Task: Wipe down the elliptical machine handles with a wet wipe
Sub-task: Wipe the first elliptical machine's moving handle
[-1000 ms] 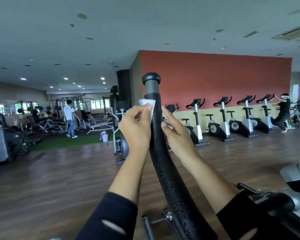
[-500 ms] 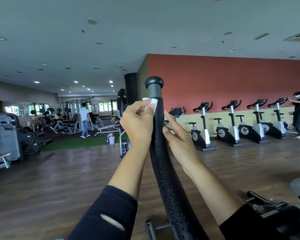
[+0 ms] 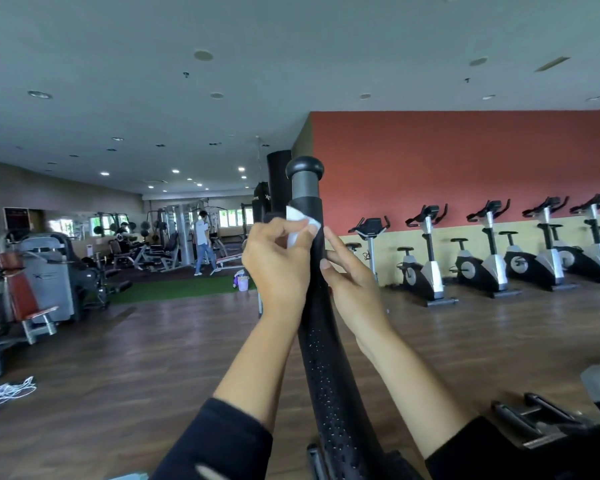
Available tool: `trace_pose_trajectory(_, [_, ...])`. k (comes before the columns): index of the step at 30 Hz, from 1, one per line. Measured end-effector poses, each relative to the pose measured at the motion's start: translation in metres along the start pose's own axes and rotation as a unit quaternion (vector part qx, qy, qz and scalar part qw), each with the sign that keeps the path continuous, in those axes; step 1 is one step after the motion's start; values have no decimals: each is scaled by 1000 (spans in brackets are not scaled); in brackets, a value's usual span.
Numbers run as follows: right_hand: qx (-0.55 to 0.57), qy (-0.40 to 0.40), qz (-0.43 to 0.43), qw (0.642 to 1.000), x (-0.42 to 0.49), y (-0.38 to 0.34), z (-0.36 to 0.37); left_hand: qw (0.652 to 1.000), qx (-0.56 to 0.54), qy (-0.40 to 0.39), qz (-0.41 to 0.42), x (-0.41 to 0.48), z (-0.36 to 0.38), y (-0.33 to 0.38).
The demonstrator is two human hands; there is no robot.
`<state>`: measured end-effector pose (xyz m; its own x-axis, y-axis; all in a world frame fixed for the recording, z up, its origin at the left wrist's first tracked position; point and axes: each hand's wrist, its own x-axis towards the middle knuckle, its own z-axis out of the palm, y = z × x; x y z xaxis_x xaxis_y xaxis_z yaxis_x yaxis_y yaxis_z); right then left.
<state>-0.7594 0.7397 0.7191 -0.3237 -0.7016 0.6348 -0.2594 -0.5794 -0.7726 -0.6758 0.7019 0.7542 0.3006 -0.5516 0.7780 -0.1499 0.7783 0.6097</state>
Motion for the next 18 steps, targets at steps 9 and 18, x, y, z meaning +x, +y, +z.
trace_pose_trajectory(9, [26, -9, 3, 1000, -1, 1, 0, 999, -30, 0, -38, 23, 5, 22])
trace_pose_trajectory(18, [38, -18, -5, 999, 0, 5, 0, 996, -71, 6, -59, 10, -3, 13])
